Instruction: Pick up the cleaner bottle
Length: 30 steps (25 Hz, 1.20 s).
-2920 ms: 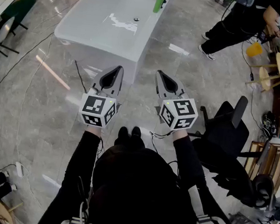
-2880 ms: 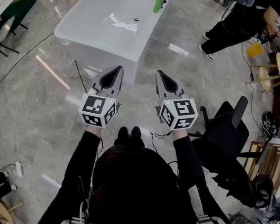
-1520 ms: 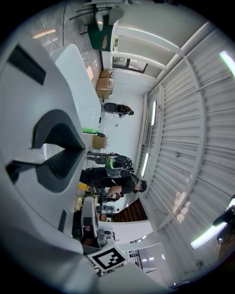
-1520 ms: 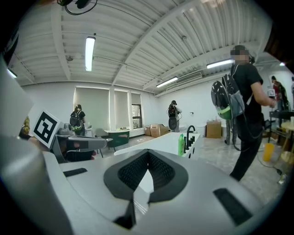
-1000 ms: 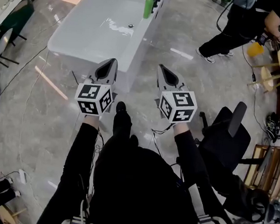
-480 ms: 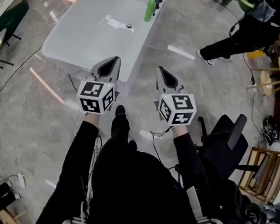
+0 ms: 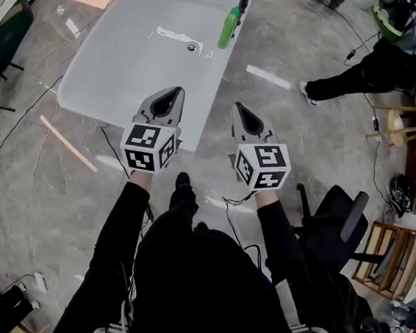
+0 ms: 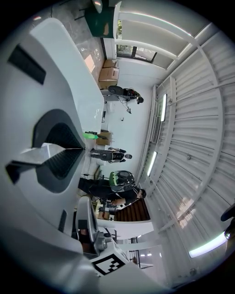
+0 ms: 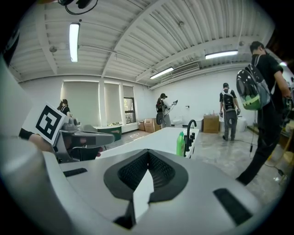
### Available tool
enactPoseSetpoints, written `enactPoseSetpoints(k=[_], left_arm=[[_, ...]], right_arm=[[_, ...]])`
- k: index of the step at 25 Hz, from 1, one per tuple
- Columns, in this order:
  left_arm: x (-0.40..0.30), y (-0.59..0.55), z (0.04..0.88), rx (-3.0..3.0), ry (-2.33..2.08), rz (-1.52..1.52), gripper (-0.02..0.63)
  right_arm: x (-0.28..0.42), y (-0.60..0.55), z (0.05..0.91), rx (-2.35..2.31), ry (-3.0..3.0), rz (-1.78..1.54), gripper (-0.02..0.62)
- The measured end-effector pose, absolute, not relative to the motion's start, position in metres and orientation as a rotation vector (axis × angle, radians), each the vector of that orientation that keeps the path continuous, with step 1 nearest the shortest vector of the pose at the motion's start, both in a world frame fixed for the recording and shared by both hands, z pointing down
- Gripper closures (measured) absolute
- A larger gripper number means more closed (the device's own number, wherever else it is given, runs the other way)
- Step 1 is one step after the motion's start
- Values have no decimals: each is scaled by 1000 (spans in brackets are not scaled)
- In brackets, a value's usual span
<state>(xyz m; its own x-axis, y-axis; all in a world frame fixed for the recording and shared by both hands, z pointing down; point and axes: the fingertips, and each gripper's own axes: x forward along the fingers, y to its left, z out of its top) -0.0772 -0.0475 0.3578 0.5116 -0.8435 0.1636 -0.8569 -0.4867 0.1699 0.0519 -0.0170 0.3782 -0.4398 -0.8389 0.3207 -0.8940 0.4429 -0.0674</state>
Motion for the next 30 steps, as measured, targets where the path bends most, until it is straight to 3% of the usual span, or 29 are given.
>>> enactPoseSetpoints(k=[30], left_arm=[[-69, -183, 386, 2571, -1287, 182, 595]], right_arm=[[48, -155, 394, 1646, -2321, 304, 594]])
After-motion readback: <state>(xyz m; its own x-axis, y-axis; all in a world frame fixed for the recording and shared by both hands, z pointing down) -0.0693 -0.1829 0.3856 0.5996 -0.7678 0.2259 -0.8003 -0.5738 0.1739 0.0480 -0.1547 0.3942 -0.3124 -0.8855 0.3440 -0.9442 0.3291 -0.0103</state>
